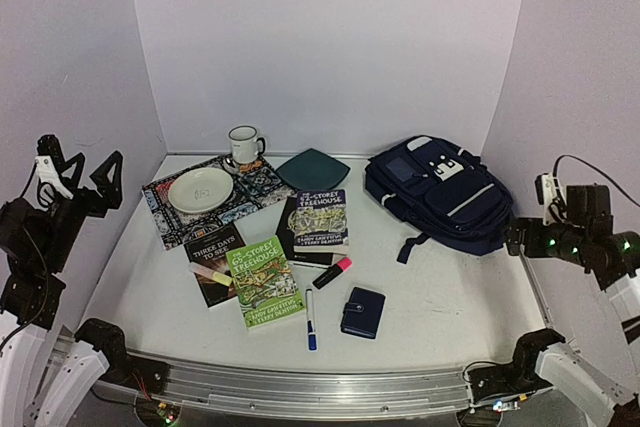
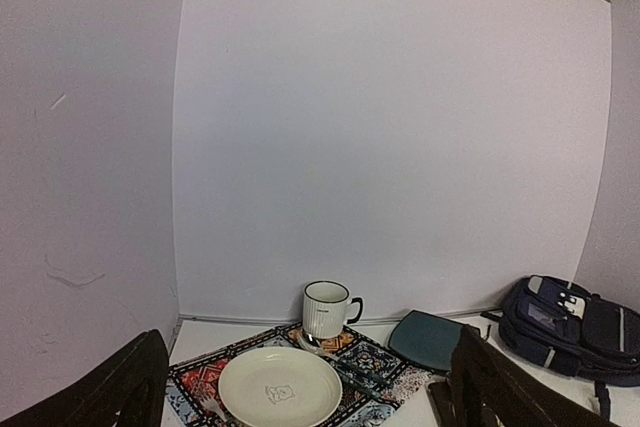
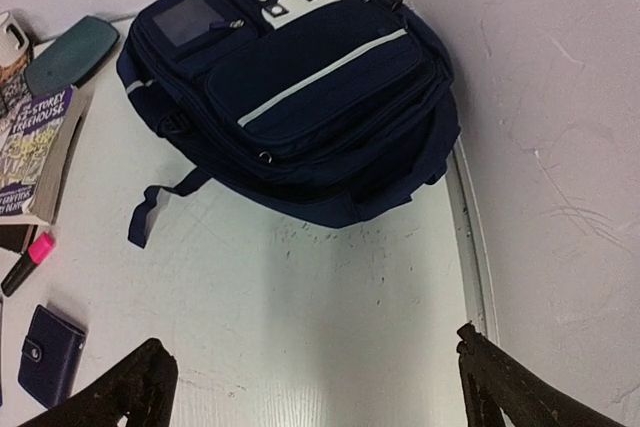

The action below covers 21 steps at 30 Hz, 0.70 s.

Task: Pack the student bag
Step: Move the student bag to the center of the board.

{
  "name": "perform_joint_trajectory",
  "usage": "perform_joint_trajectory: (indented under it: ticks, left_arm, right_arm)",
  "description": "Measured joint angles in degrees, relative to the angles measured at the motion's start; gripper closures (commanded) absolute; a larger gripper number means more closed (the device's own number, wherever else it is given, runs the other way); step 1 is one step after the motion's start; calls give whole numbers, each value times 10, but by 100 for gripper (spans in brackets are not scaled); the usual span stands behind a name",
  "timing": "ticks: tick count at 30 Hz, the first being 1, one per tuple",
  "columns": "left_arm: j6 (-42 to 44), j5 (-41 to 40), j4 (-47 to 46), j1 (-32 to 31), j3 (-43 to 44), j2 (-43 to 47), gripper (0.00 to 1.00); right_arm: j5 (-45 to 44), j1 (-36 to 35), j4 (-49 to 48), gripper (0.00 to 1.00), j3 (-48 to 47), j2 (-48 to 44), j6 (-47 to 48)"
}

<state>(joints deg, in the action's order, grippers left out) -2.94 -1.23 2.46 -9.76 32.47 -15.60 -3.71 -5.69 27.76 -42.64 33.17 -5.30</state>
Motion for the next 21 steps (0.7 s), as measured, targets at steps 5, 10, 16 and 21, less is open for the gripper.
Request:
perform_joint_trajectory:
  ticks: [5,10,16,21]
  left_arm:
    - [1,1,0,0,0,-15,0]
    - [1,9,1,0,0,-38,0]
    - [2,37,4,-1,0,-59,0]
    - [2,52,4,-1,0,-65,0]
  right_arm:
    - [20,0,-2,2,-50,97,14]
    - [39,-1,-11,2,-96,231,24]
    - [-3,-37,-33,2,-127,381,49]
    - [-79,-88,-54,2,-157,481,105]
